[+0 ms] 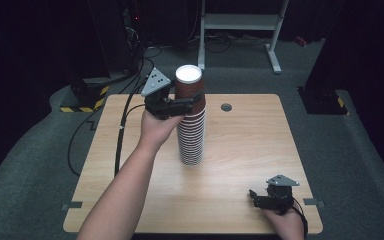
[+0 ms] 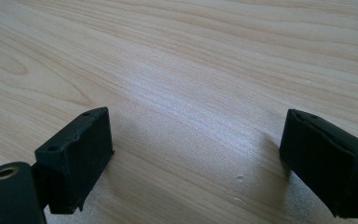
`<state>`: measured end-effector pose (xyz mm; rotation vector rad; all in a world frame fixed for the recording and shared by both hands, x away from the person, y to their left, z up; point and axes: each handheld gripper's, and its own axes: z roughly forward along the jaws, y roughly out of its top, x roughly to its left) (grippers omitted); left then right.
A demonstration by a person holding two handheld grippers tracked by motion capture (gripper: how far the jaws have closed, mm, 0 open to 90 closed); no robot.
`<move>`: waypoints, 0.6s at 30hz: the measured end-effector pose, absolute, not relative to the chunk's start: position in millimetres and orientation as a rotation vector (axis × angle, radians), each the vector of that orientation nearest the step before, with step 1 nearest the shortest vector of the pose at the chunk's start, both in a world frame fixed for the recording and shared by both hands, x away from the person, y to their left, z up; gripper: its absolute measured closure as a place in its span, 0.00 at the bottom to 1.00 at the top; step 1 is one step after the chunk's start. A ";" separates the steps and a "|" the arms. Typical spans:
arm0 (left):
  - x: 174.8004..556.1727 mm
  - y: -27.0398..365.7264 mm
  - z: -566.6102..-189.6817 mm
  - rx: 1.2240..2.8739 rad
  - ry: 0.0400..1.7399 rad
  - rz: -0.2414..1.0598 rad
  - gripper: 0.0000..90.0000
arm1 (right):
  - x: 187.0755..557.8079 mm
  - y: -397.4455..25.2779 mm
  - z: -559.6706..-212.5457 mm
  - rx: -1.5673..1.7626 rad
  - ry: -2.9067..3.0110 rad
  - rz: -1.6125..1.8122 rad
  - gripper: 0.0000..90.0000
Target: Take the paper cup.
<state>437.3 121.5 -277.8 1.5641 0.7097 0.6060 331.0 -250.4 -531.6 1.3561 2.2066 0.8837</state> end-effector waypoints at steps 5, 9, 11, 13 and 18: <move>438.7 121.6 -275.3 1.548 0.714 0.597 0.20 | 331.0 -250.4 -531.5 1.356 2.207 0.884 0.10; 438.1 121.4 -273.9 1.533 0.710 0.597 0.20 | 331.1 -250.4 -531.5 1.356 2.207 0.884 0.10; 438.5 121.4 -273.8 1.523 0.707 0.598 0.20 | 331.1 -250.4 -531.5 1.356 2.207 0.884 0.10; 438.1 120.8 -273.4 1.520 0.701 0.606 0.20 | 331.1 -250.4 -531.5 1.356 2.207 0.884 0.10; 437.0 120.4 -270.3 1.511 0.701 0.615 0.20 | 330.9 -250.4 -531.5 1.357 2.207 0.883 0.10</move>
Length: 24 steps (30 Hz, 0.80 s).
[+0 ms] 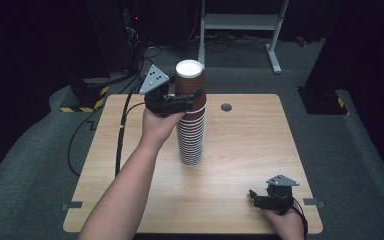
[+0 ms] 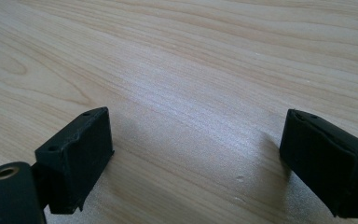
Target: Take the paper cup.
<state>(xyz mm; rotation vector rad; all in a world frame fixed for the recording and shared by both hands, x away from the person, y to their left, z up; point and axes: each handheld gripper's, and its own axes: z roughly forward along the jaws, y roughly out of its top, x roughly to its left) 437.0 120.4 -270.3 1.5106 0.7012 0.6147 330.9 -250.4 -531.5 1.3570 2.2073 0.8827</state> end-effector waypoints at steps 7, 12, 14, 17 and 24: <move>436.2 118.6 -265.1 1.492 0.692 0.623 0.20 | 330.9 -250.4 -531.5 1.357 2.207 0.883 0.10; 435.7 118.4 -261.1 1.487 0.685 0.630 0.20 | 330.9 -250.5 -531.5 1.360 2.205 0.887 0.10; 435.5 118.0 -259.3 1.485 0.683 0.637 0.20 | 331.0 -250.5 -531.5 1.360 2.204 0.887 0.10; 435.4 117.7 -256.8 1.475 0.679 0.637 0.20 | 331.0 -250.5 -531.5 1.360 2.205 0.887 0.10; 435.2 116.7 -252.9 1.466 0.669 0.650 0.20 | 331.0 -250.5 -531.5 1.360 2.205 0.887 0.10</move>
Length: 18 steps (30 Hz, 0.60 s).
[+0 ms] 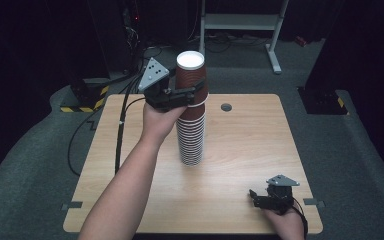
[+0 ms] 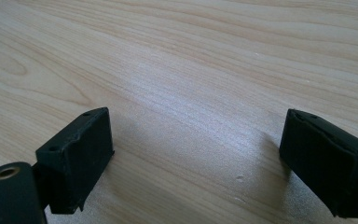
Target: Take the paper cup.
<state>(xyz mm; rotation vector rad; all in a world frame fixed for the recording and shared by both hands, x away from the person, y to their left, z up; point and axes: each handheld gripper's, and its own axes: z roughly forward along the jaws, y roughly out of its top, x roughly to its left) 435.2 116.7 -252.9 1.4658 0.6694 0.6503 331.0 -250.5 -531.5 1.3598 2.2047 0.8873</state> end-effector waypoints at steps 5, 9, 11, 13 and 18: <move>436.4 116.8 -250.6 1.460 0.672 0.656 0.20 | 331.1 -250.6 -531.5 1.359 2.206 0.888 0.10; 435.2 115.6 -246.5 1.453 0.665 0.667 0.20 | 331.1 -250.6 -531.5 1.360 2.206 0.888 0.10; 434.5 115.5 -244.2 1.447 0.659 0.673 0.20 | 331.1 -250.5 -531.5 1.360 2.205 0.888 0.10; 433.7 116.3 -241.3 1.435 0.657 0.679 0.20 | 331.1 -250.6 -531.5 1.360 2.205 0.888 0.10; 432.7 117.3 -235.3 1.422 0.651 0.681 0.20 | 331.2 -250.6 -531.6 1.357 2.204 0.887 0.10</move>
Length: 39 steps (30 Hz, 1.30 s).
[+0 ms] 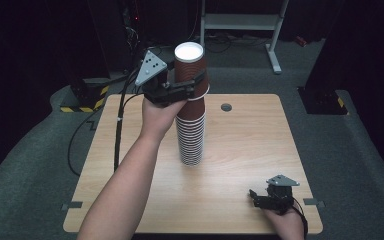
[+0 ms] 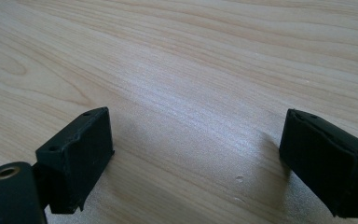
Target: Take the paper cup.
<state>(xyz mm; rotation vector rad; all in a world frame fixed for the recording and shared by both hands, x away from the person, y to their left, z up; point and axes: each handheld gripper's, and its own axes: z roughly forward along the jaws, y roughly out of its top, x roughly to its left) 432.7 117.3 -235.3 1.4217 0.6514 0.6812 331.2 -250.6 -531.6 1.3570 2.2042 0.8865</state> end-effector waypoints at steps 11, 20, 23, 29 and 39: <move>427.7 119.2 -219.2 1.382 0.631 0.700 0.20 | 331.1 -250.6 -531.6 1.357 2.204 0.886 0.10; 423.5 125.1 -213.1 1.360 0.630 0.707 0.20 | 331.1 -250.5 -531.6 1.357 2.204 0.886 0.10; 421.5 127.4 -211.2 1.357 0.630 0.712 0.20 | 331.1 -250.6 -531.6 1.356 2.204 0.885 0.10; 414.5 135.4 -206.7 1.346 0.630 0.730 0.20 | 331.1 -250.6 -531.6 1.356 2.204 0.885 0.10; 405.2 151.3 -210.2 1.345 0.655 0.749 0.20 | 331.1 -250.5 -531.6 1.356 2.204 0.885 0.10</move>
